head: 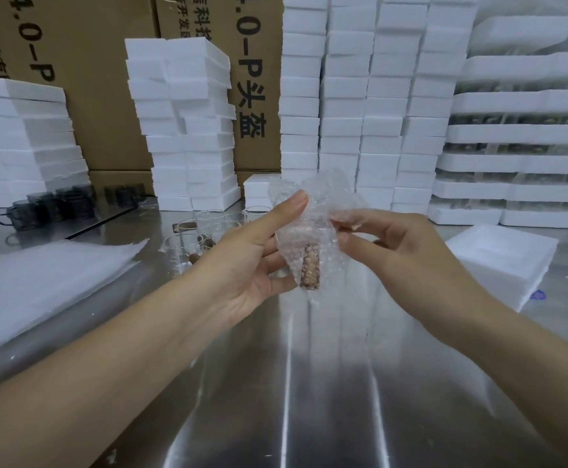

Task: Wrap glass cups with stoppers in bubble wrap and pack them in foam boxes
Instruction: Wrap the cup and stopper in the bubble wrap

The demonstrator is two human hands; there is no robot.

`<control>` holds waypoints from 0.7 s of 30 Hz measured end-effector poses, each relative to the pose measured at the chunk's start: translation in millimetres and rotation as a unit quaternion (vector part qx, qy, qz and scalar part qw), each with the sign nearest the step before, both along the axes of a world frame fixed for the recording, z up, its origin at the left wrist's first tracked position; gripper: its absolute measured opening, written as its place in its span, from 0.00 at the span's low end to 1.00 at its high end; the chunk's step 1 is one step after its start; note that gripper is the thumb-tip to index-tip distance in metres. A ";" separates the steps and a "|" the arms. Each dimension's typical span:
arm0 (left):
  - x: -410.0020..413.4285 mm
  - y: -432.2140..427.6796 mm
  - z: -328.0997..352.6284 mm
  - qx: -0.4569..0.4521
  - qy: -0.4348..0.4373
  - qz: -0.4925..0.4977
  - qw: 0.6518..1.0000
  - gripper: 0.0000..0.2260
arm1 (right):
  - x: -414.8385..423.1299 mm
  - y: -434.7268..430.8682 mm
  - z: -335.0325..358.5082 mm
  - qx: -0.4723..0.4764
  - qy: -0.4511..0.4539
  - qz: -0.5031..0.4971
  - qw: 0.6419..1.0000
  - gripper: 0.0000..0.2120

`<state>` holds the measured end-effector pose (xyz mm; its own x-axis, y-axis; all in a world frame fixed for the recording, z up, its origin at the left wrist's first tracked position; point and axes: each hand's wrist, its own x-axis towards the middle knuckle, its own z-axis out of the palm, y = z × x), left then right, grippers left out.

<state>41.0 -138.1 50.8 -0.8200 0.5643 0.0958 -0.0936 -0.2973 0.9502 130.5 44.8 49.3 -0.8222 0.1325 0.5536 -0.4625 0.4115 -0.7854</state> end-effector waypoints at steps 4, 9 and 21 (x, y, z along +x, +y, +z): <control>-0.1 -0.2 -0.3 -0.008 -0.001 -0.013 1.000 0.18 | 2.0 1.8 1.8 0.099 0.008 -0.015 0.995 0.13; 4.2 2.1 -3.2 -0.018 0.002 -0.050 0.999 0.17 | -1.3 4.8 1.3 0.030 0.035 -0.054 0.997 0.09; -3.7 6.7 -11.5 0.026 -0.005 -0.081 0.996 0.26 | -2.6 6.5 2.3 -0.042 -0.036 -0.002 0.998 0.11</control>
